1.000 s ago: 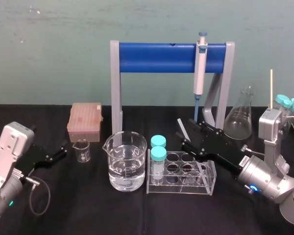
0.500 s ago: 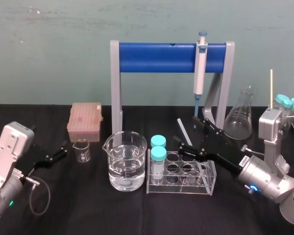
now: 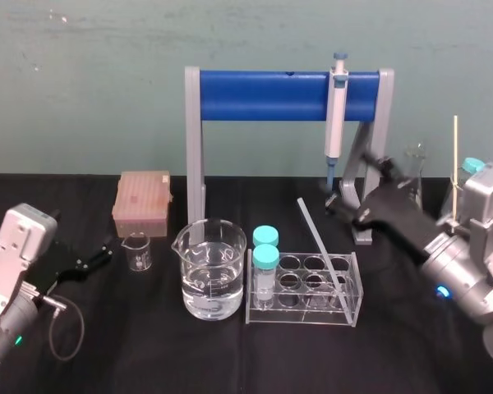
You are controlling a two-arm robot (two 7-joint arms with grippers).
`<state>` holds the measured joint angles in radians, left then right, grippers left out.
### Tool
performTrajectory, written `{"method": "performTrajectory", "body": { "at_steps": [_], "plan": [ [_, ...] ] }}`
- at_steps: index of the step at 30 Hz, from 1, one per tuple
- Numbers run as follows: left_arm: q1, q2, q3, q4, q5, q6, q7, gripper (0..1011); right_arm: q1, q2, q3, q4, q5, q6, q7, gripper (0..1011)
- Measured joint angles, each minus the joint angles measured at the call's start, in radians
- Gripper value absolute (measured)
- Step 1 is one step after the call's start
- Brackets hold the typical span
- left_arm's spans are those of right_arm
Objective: Pick up the stirring rod with one hand, then place it down.
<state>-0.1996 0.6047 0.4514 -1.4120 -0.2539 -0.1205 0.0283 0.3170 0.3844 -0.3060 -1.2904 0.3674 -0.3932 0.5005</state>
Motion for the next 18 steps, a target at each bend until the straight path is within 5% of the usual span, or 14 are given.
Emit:
{"method": "performTrajectory", "body": {
  "at_steps": [3, 8, 18],
  "plan": [
    [0.000, 0.000, 0.000, 0.000, 0.000, 0.000, 0.000, 1000, -0.028, 0.002, 0.036, -0.052, -0.060, 0.015, -0.103, 1000],
    [0.000, 0.000, 0.000, 0.000, 0.000, 0.000, 0.000, 1000, -0.078, 0.004, 0.107, -0.104, -0.065, 0.155, -0.213, 1000],
    [0.000, 0.000, 0.000, 0.000, 0.000, 0.000, 0.000, 1000, -0.143, -0.004, 0.177, -0.116, -0.020, 0.353, -0.264, 1000]
  ]
}}
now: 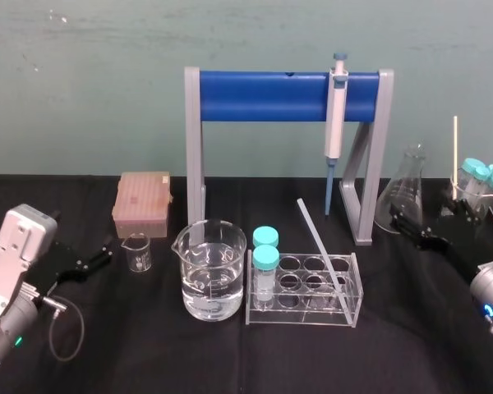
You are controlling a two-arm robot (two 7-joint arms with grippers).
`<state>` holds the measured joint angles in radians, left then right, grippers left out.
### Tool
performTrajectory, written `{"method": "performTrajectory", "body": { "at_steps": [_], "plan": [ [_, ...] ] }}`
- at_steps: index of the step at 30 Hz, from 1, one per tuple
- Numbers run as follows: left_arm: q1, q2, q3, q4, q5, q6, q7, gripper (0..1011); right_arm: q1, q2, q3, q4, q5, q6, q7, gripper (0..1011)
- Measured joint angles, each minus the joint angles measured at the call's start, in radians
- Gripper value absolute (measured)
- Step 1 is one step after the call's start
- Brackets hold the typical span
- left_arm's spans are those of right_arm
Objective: Pick up the stirring rod with one hand, then place it down.
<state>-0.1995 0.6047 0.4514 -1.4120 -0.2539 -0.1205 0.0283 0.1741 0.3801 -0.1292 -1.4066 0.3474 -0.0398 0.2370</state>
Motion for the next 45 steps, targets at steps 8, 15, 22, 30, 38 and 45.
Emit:
{"method": "performTrajectory", "body": {
  "at_steps": [8, 15, 22, 30, 38, 45],
  "plan": [
    [0.000, 0.000, 0.000, 0.000, 0.000, 0.000, 0.000, 1000, 0.001, 0.001, -0.002, -0.001, -0.002, -0.005, 0.000, 1000],
    [0.000, 0.000, 0.000, 0.000, 0.000, 0.000, 0.000, 1000, 0.002, 0.003, -0.004, -0.003, -0.005, -0.011, -0.001, 1000],
    [0.000, 0.000, 0.000, 0.000, 0.000, 0.000, 0.000, 1000, 0.002, 0.003, -0.005, -0.004, -0.007, -0.013, -0.003, 1000],
    [0.000, 0.000, 0.000, 0.000, 0.000, 0.000, 0.000, 1000, 0.003, 0.004, -0.006, -0.004, -0.009, -0.015, -0.004, 1000],
    [0.000, 0.000, 0.000, 0.000, 0.000, 0.000, 0.000, 1000, 0.003, 0.004, -0.006, -0.005, -0.009, -0.016, -0.004, 1000],
    [0.000, 0.000, 0.000, 0.000, 0.000, 0.000, 0.000, 1000, 0.003, 0.004, -0.006, -0.005, -0.009, -0.016, -0.004, 1000]
  ]
}}
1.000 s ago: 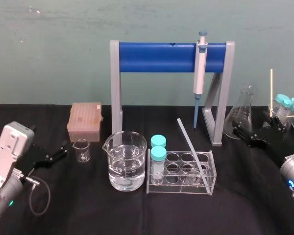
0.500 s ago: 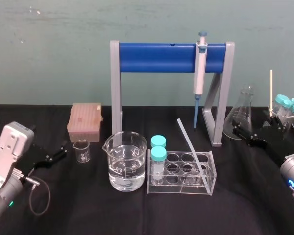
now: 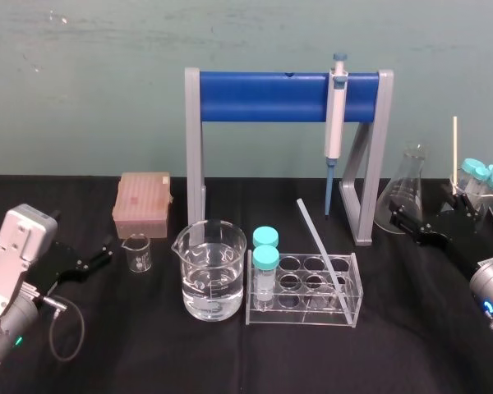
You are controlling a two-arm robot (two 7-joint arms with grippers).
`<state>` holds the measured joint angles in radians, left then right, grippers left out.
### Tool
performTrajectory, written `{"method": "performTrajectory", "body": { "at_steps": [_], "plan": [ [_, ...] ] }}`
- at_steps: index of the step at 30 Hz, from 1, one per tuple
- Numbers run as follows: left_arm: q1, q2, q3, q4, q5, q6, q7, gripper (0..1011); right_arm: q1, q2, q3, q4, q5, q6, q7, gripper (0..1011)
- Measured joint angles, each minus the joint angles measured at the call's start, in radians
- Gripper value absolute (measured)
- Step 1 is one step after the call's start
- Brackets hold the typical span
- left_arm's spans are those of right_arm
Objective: Pick up the stirring rod with one hand, then place it down.
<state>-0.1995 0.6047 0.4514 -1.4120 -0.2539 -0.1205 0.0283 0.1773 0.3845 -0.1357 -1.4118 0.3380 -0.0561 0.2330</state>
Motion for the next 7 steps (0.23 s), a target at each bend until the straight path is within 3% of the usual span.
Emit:
{"method": "performTrajectory", "body": {
  "at_steps": [7],
  "plan": [
    [0.000, 0.000, 0.000, 0.000, 0.000, 0.000, 0.000, 1000, 0.000, 0.000, 0.000, 0.000, 0.000, 0.000, 0.000, 1000]
  ]
}}
